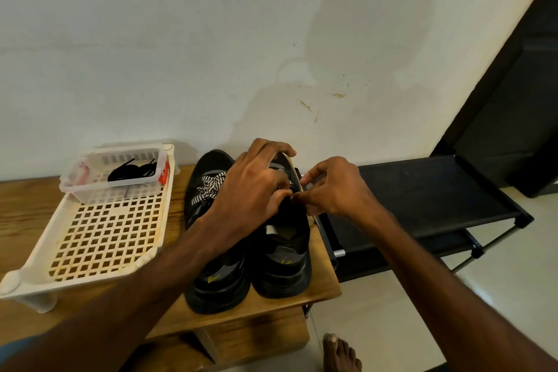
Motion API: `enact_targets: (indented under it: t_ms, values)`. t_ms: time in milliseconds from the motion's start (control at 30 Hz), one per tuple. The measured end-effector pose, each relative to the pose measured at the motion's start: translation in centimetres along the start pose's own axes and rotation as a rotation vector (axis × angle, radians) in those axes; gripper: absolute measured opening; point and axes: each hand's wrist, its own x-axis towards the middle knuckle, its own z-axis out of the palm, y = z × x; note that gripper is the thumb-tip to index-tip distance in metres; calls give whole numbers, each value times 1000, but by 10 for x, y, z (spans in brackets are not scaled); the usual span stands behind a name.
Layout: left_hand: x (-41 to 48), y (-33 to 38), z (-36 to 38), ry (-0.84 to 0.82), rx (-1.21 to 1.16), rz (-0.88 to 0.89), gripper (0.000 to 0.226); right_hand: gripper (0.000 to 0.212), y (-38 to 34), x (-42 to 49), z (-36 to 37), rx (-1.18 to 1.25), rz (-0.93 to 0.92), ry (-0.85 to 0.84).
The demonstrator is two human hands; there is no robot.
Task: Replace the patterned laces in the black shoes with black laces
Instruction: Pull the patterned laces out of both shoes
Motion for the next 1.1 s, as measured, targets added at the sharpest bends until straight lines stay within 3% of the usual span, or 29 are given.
enact_targets:
  t_ms: [200, 300, 367, 467, 533, 633, 800, 900, 1100]
  values:
    - [-3, -19, -20, 259, -168, -399, 11, 32, 0, -3, -3, 69, 28, -20]
    - [-8, -31, -19, 265, -187, -594, 10, 32, 0, -2, -2, 67, 27, -24]
    - [-8, -28, -17, 227, -186, -563, 19, 31, 0, -2, -2, 52, 21, -24]
    - [-3, -13, -18, 165, -182, -322, 36, 30, -1, -1, -2, 45, 11, -26]
    - [-3, -4, -13, 67, -109, -174, 32, 29, -1, -1, -2, 43, 4, -27]
    - [-2, 1, -4, -64, 1, -112, 23, 26, -2, -1, -1, 28, -3, -22]
    - [2, 2, -2, -28, -12, -11, 12, 26, -1, 0, 0, 21, -2, -14]
    - [3, 0, -8, 44, -45, -48, 10, 26, -2, -1, 0, 26, 5, -18]
    - [3, -27, -32, 405, -132, -372, 8, 31, -5, -5, -1, 69, 33, -21]
